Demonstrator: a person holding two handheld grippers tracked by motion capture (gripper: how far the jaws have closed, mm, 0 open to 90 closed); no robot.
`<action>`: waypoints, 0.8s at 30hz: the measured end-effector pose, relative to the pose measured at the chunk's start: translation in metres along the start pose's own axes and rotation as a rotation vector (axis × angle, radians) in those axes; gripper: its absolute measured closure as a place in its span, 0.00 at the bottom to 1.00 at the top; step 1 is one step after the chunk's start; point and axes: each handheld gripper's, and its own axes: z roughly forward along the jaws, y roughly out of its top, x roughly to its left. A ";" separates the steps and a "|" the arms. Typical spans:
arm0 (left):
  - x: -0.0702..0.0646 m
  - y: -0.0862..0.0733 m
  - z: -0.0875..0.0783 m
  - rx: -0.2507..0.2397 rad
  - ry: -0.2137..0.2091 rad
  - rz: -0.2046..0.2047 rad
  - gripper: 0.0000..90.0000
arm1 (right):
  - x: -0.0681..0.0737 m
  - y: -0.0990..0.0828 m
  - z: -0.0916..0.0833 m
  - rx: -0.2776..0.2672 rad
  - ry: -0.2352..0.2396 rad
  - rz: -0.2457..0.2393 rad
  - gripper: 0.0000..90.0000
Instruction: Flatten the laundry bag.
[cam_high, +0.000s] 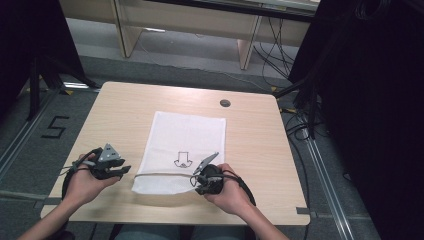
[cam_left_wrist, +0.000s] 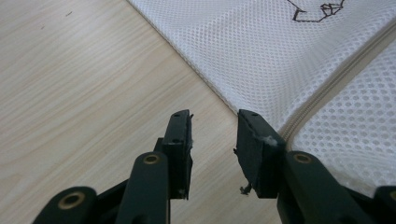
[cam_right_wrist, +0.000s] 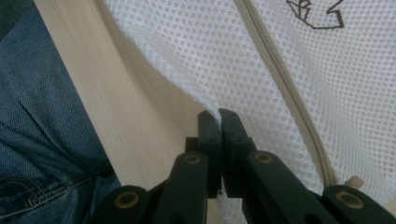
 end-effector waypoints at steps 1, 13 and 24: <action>0.000 0.001 -0.001 0.004 0.001 0.024 0.72 | 0.001 -0.002 0.001 0.003 0.003 0.006 0.99; -0.003 0.002 0.000 0.018 -0.016 0.041 0.71 | 0.005 -0.011 0.010 0.040 0.010 0.002 0.98; -0.007 0.004 0.003 0.005 -0.014 0.054 0.71 | 0.006 -0.016 0.013 0.059 0.022 0.005 0.98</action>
